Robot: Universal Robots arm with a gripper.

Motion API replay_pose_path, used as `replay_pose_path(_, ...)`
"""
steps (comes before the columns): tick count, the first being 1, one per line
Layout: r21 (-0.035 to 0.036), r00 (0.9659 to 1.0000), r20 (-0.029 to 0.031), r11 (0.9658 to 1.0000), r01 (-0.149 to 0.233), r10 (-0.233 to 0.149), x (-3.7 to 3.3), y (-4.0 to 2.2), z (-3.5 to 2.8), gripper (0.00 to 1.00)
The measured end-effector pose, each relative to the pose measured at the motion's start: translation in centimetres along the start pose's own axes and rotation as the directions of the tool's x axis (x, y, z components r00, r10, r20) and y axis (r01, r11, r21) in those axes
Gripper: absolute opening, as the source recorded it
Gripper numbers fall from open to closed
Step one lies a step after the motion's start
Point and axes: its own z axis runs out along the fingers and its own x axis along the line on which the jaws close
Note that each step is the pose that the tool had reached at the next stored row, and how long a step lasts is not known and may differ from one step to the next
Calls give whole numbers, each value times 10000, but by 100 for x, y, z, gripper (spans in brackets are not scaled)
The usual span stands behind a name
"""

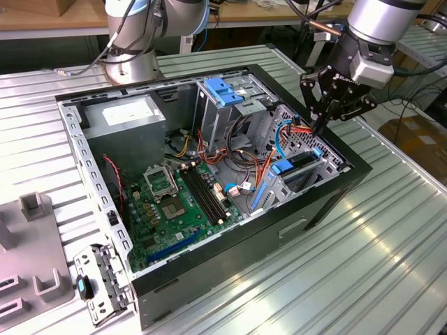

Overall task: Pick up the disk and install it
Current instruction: 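Insert the first disk wire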

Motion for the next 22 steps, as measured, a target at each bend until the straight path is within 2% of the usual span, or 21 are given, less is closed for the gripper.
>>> replay_pose_path(4, -15, 9994, -6, 9994, -356, 356, -8, 8, 2, 16)
replay_pose_path(9, -36, 9963, -15, 9963, -856, 856, -9, 11, 4, 16)
replay_pose_path(16, -61, 9891, -27, 9891, -1475, 1474, -10, 10, 6, 16)
replay_pose_path(22, -81, 9797, -40, 9797, -2004, 2003, -13, 7, 6, 16)
